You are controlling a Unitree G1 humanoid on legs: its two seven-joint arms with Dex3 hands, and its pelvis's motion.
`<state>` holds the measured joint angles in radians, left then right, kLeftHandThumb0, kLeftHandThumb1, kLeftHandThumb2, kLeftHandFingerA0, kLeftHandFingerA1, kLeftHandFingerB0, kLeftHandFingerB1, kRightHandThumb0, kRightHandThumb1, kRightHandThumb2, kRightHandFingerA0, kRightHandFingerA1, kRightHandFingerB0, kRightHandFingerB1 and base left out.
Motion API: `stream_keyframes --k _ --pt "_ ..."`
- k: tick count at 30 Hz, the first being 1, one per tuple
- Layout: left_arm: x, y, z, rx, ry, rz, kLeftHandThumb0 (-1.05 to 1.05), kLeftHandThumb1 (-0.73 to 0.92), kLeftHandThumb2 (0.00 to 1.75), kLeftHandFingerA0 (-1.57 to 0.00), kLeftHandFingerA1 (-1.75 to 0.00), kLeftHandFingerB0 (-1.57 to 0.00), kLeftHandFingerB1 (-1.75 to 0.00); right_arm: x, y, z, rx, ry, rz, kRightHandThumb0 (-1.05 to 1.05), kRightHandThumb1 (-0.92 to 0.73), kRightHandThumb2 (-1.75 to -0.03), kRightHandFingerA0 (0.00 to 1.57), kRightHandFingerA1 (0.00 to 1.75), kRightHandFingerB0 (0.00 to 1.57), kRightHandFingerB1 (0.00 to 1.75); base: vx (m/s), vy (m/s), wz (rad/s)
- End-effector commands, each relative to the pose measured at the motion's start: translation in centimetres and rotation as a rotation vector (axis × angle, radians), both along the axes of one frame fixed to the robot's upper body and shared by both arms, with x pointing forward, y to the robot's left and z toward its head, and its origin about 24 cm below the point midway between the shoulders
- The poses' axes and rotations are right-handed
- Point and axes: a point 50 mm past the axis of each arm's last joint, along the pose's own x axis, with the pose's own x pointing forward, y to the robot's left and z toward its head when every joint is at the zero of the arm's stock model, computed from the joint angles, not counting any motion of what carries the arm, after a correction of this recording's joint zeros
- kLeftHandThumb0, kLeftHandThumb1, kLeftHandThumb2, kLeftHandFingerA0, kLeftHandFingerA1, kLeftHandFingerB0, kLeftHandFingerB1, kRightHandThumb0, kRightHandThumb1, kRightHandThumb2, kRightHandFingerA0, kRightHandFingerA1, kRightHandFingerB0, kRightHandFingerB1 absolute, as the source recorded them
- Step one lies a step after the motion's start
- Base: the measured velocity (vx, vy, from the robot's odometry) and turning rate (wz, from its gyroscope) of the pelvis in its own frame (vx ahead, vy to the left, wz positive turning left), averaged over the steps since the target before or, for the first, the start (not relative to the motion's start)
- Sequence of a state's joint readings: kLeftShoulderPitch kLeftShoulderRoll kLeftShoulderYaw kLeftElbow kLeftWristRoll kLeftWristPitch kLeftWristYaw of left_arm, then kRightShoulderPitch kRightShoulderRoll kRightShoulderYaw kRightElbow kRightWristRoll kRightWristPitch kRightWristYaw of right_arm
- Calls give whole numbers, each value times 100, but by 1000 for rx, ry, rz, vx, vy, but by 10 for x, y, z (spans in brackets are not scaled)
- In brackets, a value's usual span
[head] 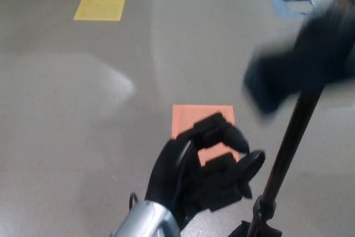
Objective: A phone stand is kept on the floor and the robot uses both its hands to grab it and uses its left hand to extend the phone stand by pulling it upwards
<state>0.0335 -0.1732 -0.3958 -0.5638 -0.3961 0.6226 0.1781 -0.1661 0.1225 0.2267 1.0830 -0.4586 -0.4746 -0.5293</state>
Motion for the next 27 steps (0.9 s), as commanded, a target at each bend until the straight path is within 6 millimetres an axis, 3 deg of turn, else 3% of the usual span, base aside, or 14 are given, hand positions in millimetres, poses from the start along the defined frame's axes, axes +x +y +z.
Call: stream_keyframes --k 1,6,10,11,12,13,15,16,17,21,22,23,24,27 --pt "-12 14 -28 -65 -60 75 -24 67 56 -77 -175 -62 -175 -4 -10 -3 32 20 -46 -38 -63 -67 105 175 96 175 0 0 0" --pt "-15 14 -35 -127 -12 74 -21 68 56 -76 -175 -65 -170 -5 -10 -4 16 26 -41 -40 -63 -67 105 175 96 175 0 0 0" --pt "-17 15 -37 -68 -30 82 -24 67 55 -74 -174 -64 -170 -5 -11 -4 20 32 -40 -41 -67 -60 102 175 93 175 0 0 0" --pt "-19 17 -37 -16 -54 86 -42 59 59 -72 -132 -73 -104 -5 -12 -5 25 44 -35 -49 -62 -59 91 161 81 161 0 0 0" --pt "-21 20 -36 39 -86 87 -42 59 59 -72 -132 -73 -104 -4 -13 -5 29 62 -31 -49 -62 -59 91 161 81 161 0 0 0" --pt "-22 22 -36 84 -112 84 -49 60 58 -68 -104 -74 -68 -4 -15 -6 36 71 -25 -54 -58 -64 84 153 69 145 0 0 0" --pt "-23 23 -37 103 -125 83 -49 60 58 -68 -104 -74 -68 -4 -15 -6 40 75 -22 -54 -58 -64 84 153 69 145 0 0 0" --pt "-29 36 -43 234 -183 85 -76 62 60 -35 -39 -33 -31 -3 -24 -5 -7 96 51 -80 -62 -59 57 107 27 73 0 0 0" --pt "-35 47 -49 301 -199 77 -85 51 91 -2 -39 -5 -27 -3 -32 -3 -39 105 110 -97 -55 -90 35 82 5 49 0 0 0" --pt "-40 55 -55 321 -193 69 -85 51 91 -2 -39 -5 -27 -5 -39 0 -54 108 155 -97 -55 -90 35 82 5 49 0 0 0" --pt "-46 65 -64 364 -178 69 -96 46 80 0 -5 0 -7 -7 -48 3 -58 114 184 -104 -64 -58 1 54 0 0 0 0 0" --pt "-54 78 -74 417 -158 66 -96 46 80 0 -5 0 -7 -9 -58 8 -64 122 221 -104 -64 -58 1 54 0 0 0 0 0" --pt "-59 86 -79 455 -146 72 -98 62 61 0 -2 0 -1 -11 -64 11 -82 114 238 -105 -62 -65 0 49 0 0 0 0 0" --pt "-64 93 -85 497 -138 82 -98 62 61 0 -2 0 -1 -14 -69 16 -109 103 255 -105 -62 -65 0 49 0 0 0 0 0"
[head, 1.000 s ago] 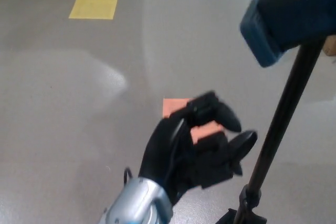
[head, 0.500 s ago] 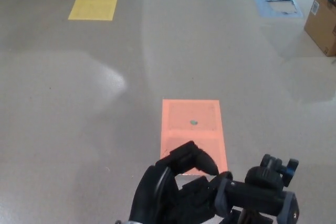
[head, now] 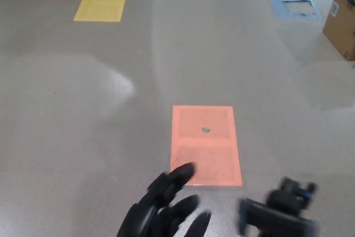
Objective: A phone stand is kept on the floor and the robot uses both its hands to grab it and uses its left hand to extend the phone stand by pulling it upwards
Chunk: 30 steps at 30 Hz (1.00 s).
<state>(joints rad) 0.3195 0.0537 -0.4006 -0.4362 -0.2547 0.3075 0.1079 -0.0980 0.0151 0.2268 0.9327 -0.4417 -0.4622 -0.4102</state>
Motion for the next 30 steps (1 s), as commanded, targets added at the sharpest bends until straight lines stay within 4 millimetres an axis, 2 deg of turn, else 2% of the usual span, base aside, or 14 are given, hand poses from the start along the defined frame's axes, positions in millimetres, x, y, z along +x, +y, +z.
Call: stream_keyframes --k 1,2,10,11,12,14,15,20,21,22,25,28,29,30 --pt "-27 42 -14 268 -191 -58 -98 62 61 0 -2 0 -1 -14 -39 9 -75 114 193 -105 -62 -65 0 49 0 0 0 0 0" --pt "-40 59 -26 314 -127 -9 -97 61 60 0 0 0 -2 -19 -48 18 -90 94 218 -104 -53 -93 0 28 0 0 0 0 0" --pt "-70 80 -49 317 -18 96 -94 63 59 0 0 0 0 -35 -60 28 -86 88 232 -104 -48 -91 0 30 0 0 0 0 0" --pt "-73 81 -51 315 -11 105 -92 51 92 0 0 0 -4 -38 -61 28 -83 93 235 -105 -60 -103 0 20 0 3 0 0 0" --pt "-74 81 -52 311 -8 113 -92 52 93 0 0 0 -4 -40 -62 30 -72 97 235 -104 -59 -102 0 16 0 2 0 0 0" --pt "-75 83 -52 311 -4 124 -91 51 93 0 0 0 -6 -41 -61 32 -47 99 237 -103 -59 -101 0 14 0 1 0 0 0" --pt "-76 85 -53 310 -3 131 -92 61 61 0 0 0 -1 -43 -61 35 -47 95 245 -105 -61 -103 0 7 0 2 0 0 0" --pt "-83 96 -53 324 -12 160 -91 63 61 0 0 0 0 -54 -67 50 -57 60 293 -105 -64 -105 0 3 0 8 0 0 0" --pt "-84 99 -52 340 -21 160 -94 67 60 0 0 0 0 -59 -69 54 -77 50 304 -105 -65 -63 0 0 0 0 0 0 0" --pt "-87 102 -50 374 -36 155 -98 59 99 0 0 0 -6 -66 -71 58 -98 45 310 -105 -65 -64 0 0 0 0 0 0 0" --pt "-91 112 -47 436 -74 153 -97 58 86 0 -2 0 -7 -83 -78 65 -92 8 303 -105 -68 -62 0 0 0 0 0 0 0" --pt "-94 121 -45 482 -124 151 -97 64 107 0 -4 0 -11 -99 -85 69 -100 -28 266 -105 -74 -66 0 0 0 0 0 0 0" --pt "-102 125 -44 490 -120 149 -97 64 109 0 -3 0 -17 -115 -90 71 -43 -49 229 -101 -59 -95 0 0 0 0 0 0 0" --pt "-108 128 -43 491 -119 149 -97 66 109 0 -3 0 -19 -127 -94 73 -23 -69 194 -101 -59 -96 0 0 0 0 0 0 0"
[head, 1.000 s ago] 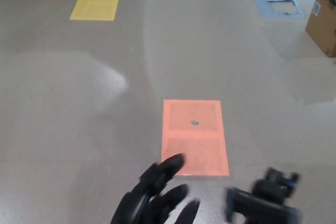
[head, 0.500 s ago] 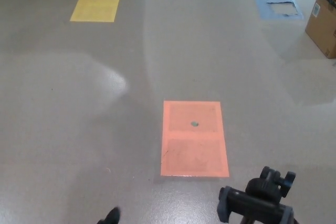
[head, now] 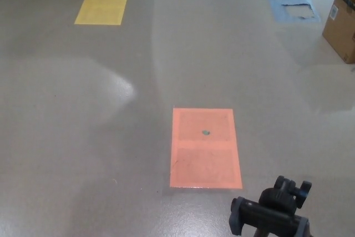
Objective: A phone stand is kept on the floor and the robot uses both its hands to grab it and uses its left hand to extend the phone stand by pulling it upwards
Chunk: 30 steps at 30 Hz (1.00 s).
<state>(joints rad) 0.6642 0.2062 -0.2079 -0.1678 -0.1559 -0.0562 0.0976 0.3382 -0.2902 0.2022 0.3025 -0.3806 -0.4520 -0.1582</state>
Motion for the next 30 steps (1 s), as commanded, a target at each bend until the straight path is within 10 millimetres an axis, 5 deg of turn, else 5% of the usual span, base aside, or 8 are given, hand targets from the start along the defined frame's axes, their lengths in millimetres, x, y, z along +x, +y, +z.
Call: stream_keyframes --k 1,8,12,13,14,24,25,30 --pt "-32 37 25 206 -266 -122 -92 66 109 0 -7 0 -23 -70 -35 33 77 -53 -11 -101 -57 -95 0 0 0 0 0 0 0" --pt "-56 53 27 211 -300 -42 -93 69 108 -11 -18 -10 -23 -127 -38 33 76 -55 -149 -102 -84 -68 0 0 0 0 0 0 0" --pt "-54 57 26 203 -327 -28 -89 68 107 -6 -23 -9 -23 -161 -37 25 69 -33 -231 -105 -79 -114 0 9 0 10 0 0 0" --pt "-54 57 26 193 -326 -22 -92 88 66 -4 -30 -9 -26 -163 -39 25 60 -33 -235 -105 -79 -115 0 7 0 11 0 0 0" --pt "-53 57 26 191 -329 -19 -95 71 112 0 -21 -16 -25 -161 -41 23 47 -41 -233 -105 -80 -115 0 6 0 10 0 0 0" --pt "-60 60 19 189 -298 -22 -93 67 107 0 -38 -15 -34 -152 -45 21 -32 -63 -213 -105 -75 -111 0 17 0 8 0 0 0" --pt "-60 60 19 195 -301 -24 -99 73 77 -9 -36 -14 -26 -151 -45 20 -37 -61 -208 -105 -74 -112 0 17 0 10 0 0 0" --pt "-60 61 18 208 -314 -40 -97 75 74 -8 -36 -13 -25 -146 -42 20 -31 -74 -185 -105 -74 -112 0 11 0 9 0 0 0"
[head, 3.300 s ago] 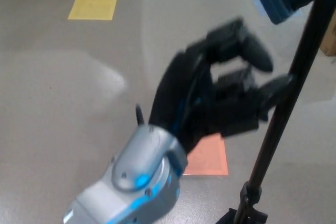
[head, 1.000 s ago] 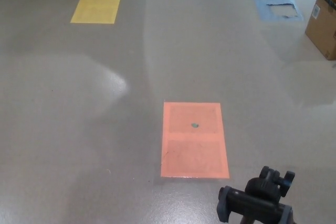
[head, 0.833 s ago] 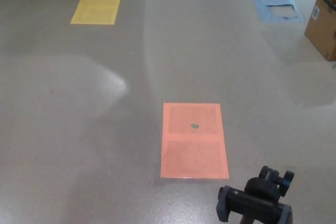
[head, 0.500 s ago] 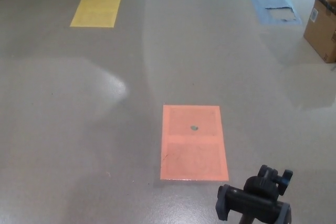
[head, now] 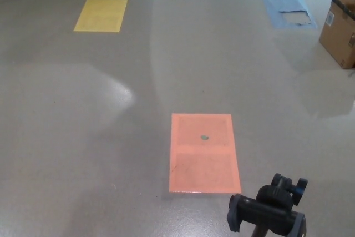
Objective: A phone stand is kept on the floor and the robot uses both its hands to grab it and uses its left hand to extend the phone stand by pulling it upwards
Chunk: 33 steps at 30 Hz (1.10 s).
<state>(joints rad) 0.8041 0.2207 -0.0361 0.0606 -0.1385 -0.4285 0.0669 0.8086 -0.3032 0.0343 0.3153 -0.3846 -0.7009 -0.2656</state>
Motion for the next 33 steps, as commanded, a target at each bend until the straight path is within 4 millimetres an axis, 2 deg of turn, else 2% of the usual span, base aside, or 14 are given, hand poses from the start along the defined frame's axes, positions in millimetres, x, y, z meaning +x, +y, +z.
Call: stream_keyframes --k 1,5,12,13,14,18,19,21,23,24,25,27,28,33 --pt "-8 8 24 79 -245 -153 -90 64 106 -5 -45 -8 -41 -11 -4 21 -39 -219 19 -105 -73 -112 0 16 0 8 0 0 0" --pt "-10 9 23 75 -255 -153 -91 83 66 -10 -33 -14 -26 -12 -4 20 -32 -209 -2 -105 -71 -111 0 21 0 8 0 0 0" --pt "-10 8 24 82 -274 -163 -91 84 66 -10 -34 -14 -25 -12 -6 20 -62 -235 18 -105 -74 -112 0 14 0 7 0 0 0" --pt "-10 8 24 77 -277 -164 -90 66 104 -5 -42 -10 -32 -12 -7 19 -56 -234 18 -105 -74 -111 0 11 0 7 0 0 0" --pt "-10 8 24 81 -275 -161 -96 77 72 -9 -36 -15 -29 -13 -7 20 -54 -228 19 -105 -74 -112 0 12 0 8 0 0 0" --pt "-11 9 22 93 -278 -161 -97 74 75 -9 -37 -14 -28 -13 -6 22 -79 -227 33 -105 -75 -113 0 20 0 8 0 0 0" --pt "-11 9 23 85 -277 -158 -90 65 104 -4 -42 -9 -36 -13 -6 22 -70 -230 32 -105 -74 -112 0 18 0 9 0 0 0" --pt "-10 9 24 75 -282 -152 -89 65 103 -6 -42 -9 -35 -13 -5 21 -59 -223 28 -105 -74 -113 0 18 0 9 0 0 0" --pt "-9 9 24 99 -287 -152 -90 84 66 -10 -36 -15 -26 -14 -5 21 -64 -228 22 -105 -75 -114 0 20 0 8 0 0 0" --pt "-9 9 24 99 -283 -156 -89 66 104 -3 -42 -9 -34 -14 -5 21 -67 -233 27 -105 -74 -114 0 17 0 8 0 0 0" --pt "-10 10 23 97 -282 -160 -93 70 106 -3 -38 -11 -32 -14 -5 21 -64 -229 25 -105 -74 -114 0 16 0 9 0 0 0" --pt "-10 10 23 99 -290 -159 -86 66 103 -5 -43 -9 -36 -15 -5 20 -74 -227 27 -105 -74 -114 0 15 0 9 0 0 0" --pt "-11 10 23 95 -299 -156 -85 85 68 -10 -36 -16 -27 -16 -6 20 -68 -225 26 -105 -73 -112 0 12 0 8 0 0 0" --pt "-12 11 22 88 -323 -158 -79 90 67 -10 -36 -15 -27 -17 -6 19 -50 -214 21 -105 -73 -111 0 13 0 7 0 0 0"
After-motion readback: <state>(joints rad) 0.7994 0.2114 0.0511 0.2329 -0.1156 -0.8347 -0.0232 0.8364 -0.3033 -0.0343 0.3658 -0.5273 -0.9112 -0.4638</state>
